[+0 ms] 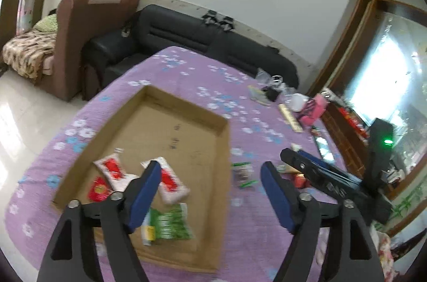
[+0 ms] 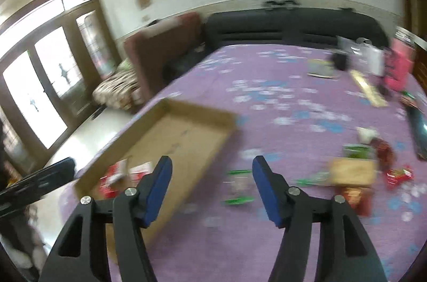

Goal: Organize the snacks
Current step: 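Grasp the dark red foil candy with the right gripper while the left grasps the yellow cake bar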

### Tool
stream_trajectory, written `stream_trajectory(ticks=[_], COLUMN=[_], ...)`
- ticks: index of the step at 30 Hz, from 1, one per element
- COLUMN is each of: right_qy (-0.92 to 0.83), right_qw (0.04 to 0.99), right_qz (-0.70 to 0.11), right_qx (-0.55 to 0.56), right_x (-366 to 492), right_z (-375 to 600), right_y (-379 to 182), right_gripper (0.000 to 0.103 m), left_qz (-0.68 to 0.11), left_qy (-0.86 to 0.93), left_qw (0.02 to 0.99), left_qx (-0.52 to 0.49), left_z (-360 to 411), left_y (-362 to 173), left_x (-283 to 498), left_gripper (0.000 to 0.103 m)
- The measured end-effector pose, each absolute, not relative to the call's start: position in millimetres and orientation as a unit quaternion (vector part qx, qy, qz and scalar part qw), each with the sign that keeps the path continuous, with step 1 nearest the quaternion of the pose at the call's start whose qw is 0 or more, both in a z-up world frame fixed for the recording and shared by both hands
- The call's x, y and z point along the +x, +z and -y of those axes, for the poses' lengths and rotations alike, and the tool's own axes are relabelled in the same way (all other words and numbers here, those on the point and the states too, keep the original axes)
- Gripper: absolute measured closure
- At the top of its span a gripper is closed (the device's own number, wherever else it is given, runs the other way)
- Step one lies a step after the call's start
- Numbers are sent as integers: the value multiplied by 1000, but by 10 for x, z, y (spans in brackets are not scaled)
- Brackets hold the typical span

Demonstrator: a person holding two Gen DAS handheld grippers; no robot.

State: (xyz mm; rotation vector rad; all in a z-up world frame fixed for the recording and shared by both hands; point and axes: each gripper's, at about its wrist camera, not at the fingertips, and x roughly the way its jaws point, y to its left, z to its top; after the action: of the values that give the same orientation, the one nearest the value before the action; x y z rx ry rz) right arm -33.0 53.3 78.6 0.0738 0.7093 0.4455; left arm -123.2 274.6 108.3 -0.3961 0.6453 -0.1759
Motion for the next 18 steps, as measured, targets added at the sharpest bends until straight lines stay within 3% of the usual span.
stream_trajectory(ticks=[7,13,18], right_qy=[134,77,66], right_qw=[909,905,897], right_qz=[-383,-401,-418], right_qx=[90,118,124], right_x=[55,384,620], right_z=[490,1123,1278], right_y=[597,508,434], right_gripper=[42,59,61], left_qz=[-335,-344,-354], left_qy=[-127,-126,-128], left_qw=[912,908,904], left_qx=[-198,-205,-201], left_z=[-2461,-2418,-2364], left_y=[1007,934,880], left_x=[-1199,-1194,-1153], left_gripper=[21,21,21])
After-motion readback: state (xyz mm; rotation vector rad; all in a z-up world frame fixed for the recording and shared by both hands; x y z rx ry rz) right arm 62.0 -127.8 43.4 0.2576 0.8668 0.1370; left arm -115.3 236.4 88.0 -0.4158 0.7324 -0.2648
